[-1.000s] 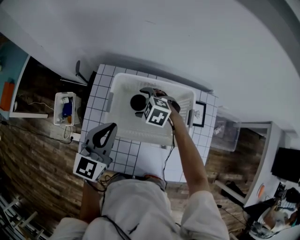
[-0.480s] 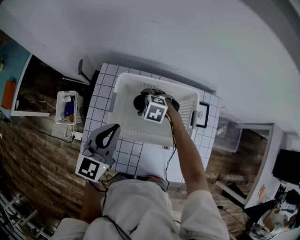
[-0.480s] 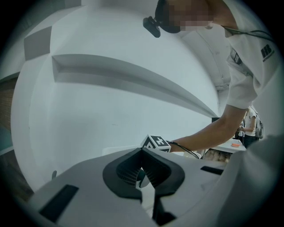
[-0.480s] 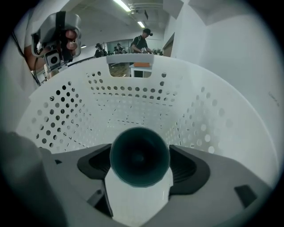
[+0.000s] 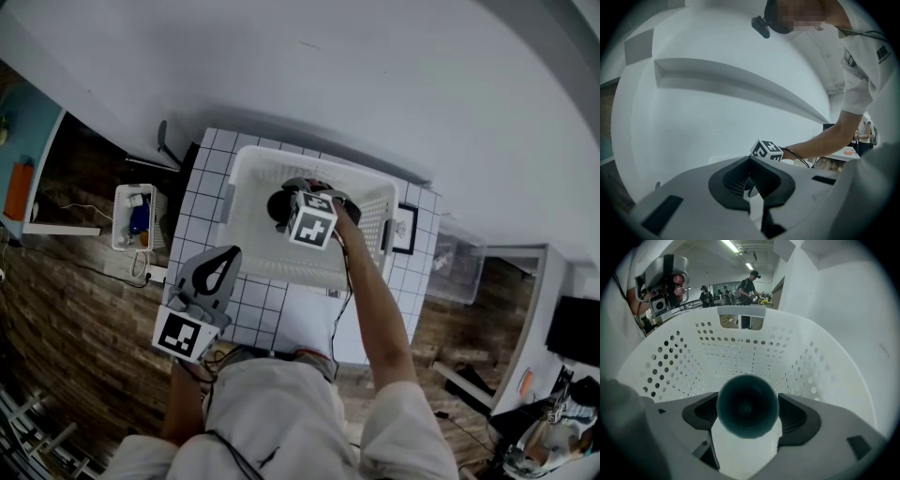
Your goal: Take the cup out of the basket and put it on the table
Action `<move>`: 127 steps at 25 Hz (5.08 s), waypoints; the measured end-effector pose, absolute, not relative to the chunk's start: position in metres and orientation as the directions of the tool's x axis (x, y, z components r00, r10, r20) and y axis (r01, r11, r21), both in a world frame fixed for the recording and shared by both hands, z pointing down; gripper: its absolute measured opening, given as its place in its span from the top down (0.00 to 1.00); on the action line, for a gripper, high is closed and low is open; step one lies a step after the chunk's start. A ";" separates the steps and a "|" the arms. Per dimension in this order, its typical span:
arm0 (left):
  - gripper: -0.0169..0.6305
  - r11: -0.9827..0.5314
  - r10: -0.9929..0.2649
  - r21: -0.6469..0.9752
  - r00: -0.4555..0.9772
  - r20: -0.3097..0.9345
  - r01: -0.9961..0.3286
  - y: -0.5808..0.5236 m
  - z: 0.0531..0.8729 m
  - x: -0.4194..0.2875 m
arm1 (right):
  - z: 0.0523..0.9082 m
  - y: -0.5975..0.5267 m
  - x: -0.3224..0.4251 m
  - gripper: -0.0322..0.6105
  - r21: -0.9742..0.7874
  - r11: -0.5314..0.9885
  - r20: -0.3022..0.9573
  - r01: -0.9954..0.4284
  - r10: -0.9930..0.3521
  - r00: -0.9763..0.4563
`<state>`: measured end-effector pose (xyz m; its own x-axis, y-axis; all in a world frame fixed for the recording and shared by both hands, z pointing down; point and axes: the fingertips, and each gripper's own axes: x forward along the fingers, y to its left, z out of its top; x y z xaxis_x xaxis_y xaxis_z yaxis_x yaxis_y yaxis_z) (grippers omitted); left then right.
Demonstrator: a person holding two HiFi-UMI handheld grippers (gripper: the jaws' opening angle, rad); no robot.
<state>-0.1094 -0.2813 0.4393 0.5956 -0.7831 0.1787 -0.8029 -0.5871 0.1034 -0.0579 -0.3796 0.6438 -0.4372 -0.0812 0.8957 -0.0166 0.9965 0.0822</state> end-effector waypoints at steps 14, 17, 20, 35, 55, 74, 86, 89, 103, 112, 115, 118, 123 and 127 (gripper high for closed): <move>0.96 -0.617 -0.766 0.090 0.622 0.159 -0.782 -0.271 0.430 -0.102 | 0.588 -0.364 -0.053 0.34 0.118 0.992 0.868 -0.050 -0.128 -0.480; 0.96 -0.628 -0.759 0.088 0.633 0.153 -0.774 -0.266 0.427 -0.099 | 0.572 -0.357 -0.050 0.34 0.131 0.990 0.864 -0.058 -0.143 -0.482; 0.96 -0.642 -0.749 0.083 0.647 0.145 -0.762 -0.261 0.424 -0.094 | 0.556 -0.351 -0.043 0.35 0.150 0.986 0.861 -0.067 -0.164 -0.481; 0.96 -0.740 -0.659 0.062 0.741 0.129 -0.670 -0.234 0.419 -0.052 | 0.476 -0.298 0.016 0.35 0.228 0.964 0.825 -0.140 -0.268 -0.498; 0.96 -0.877 -0.471 0.043 0.875 0.111 -0.478 -0.212 0.419 0.026 | 0.409 -0.229 0.117 0.35 0.316 0.879 0.774 -0.356 -0.456 -0.439; 0.96 -0.969 -0.242 0.018 0.964 0.112 -0.245 -0.182 0.438 0.114 | 0.468 -0.169 0.210 0.35 0.267 0.729 0.787 -0.630 -0.542 -0.294; 0.96 -0.986 -0.164 0.010 0.974 0.155 -0.168 -0.161 0.478 0.144 | 0.566 -0.156 0.215 0.35 0.193 0.666 0.799 -0.720 -0.533 -0.279; 0.96 -0.986 -0.157 0.024 0.975 0.156 -0.162 -0.158 0.485 0.147 | 0.583 -0.154 0.213 0.35 0.184 0.656 0.800 -0.732 -0.533 -0.276; 0.96 -0.985 -0.155 0.044 0.968 0.199 -0.166 -0.156 0.504 0.147 | 0.646 -0.147 0.198 0.35 0.108 0.652 0.831 -0.751 -0.474 -0.292; 0.96 -0.986 -0.148 0.049 0.967 0.207 -0.162 -0.153 0.505 0.148 | 0.663 -0.137 0.194 0.35 0.073 0.638 0.829 -0.767 -0.466 -0.309; 0.96 -0.986 -0.146 0.046 0.966 0.211 -0.159 -0.153 0.507 0.148 | 0.665 -0.135 0.193 0.35 0.069 0.622 0.818 -0.780 -0.483 -0.313; 0.96 -0.986 -0.144 0.047 0.966 0.216 -0.158 -0.152 0.509 0.148 | 0.665 -0.136 0.193 0.35 0.065 0.610 0.810 -0.790 -0.494 -0.315; 0.96 -0.988 -0.136 0.047 0.966 0.222 -0.150 -0.148 0.510 0.151 | 0.665 -0.136 0.194 0.35 0.055 0.593 0.803 -0.803 -0.504 -0.317; 0.96 -0.989 -0.130 0.043 0.966 0.225 -0.143 -0.146 0.511 0.152 | 0.666 -0.137 0.195 0.35 0.041 0.589 0.804 -0.807 -0.499 -0.323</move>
